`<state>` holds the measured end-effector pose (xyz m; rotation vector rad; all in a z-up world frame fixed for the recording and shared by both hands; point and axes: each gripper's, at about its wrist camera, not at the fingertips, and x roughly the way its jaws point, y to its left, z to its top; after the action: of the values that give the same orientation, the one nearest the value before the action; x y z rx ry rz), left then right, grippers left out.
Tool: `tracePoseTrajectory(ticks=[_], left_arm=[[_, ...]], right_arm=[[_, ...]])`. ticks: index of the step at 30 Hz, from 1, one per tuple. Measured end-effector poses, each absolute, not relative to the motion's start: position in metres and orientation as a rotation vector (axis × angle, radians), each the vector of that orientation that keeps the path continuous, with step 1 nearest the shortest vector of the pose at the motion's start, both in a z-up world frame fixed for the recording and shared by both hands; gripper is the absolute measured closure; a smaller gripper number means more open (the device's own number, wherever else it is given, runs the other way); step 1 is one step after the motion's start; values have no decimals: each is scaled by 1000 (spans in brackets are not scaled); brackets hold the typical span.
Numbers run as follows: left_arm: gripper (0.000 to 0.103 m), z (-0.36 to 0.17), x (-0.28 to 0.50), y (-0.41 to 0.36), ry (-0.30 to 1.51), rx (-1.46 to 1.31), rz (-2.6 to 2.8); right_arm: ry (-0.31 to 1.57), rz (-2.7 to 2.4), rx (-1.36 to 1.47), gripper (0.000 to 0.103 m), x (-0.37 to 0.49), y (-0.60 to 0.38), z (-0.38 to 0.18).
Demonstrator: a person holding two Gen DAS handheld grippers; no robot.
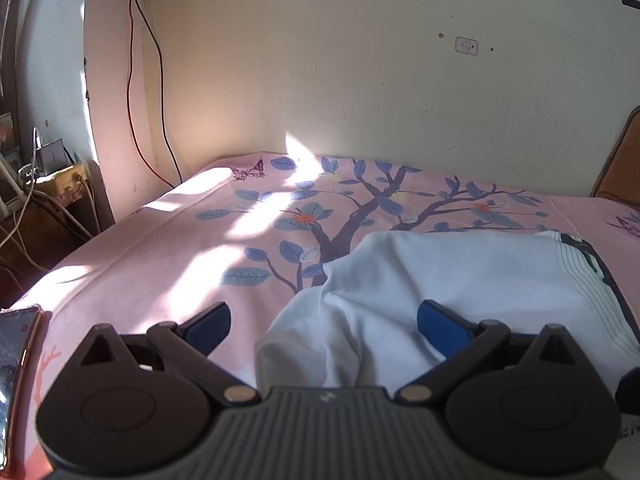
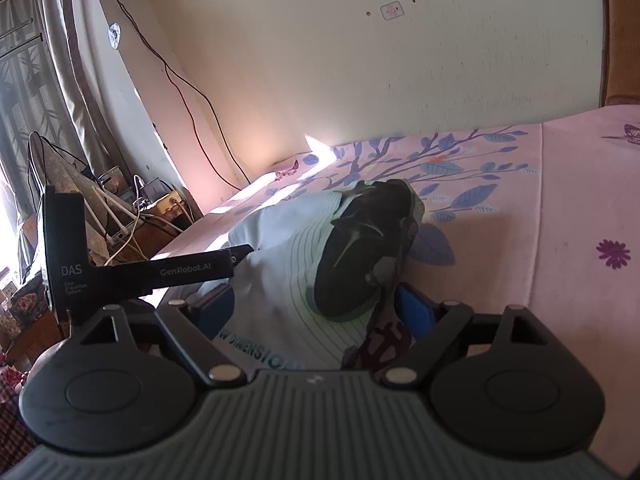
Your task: Fold small clothes
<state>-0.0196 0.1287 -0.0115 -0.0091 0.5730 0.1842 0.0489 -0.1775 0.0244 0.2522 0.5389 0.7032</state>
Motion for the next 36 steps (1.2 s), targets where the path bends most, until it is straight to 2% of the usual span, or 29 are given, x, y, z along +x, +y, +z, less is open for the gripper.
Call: tracePoseTrajectory(ticks=[19,36], left_arm=[[0,-11,-26,106,528,140,258],[0,-10,-25,114,545,85,235]], right_arm=[[544,714,270,7,51,-182,24],[545,712,281,7,51,-184,24]])
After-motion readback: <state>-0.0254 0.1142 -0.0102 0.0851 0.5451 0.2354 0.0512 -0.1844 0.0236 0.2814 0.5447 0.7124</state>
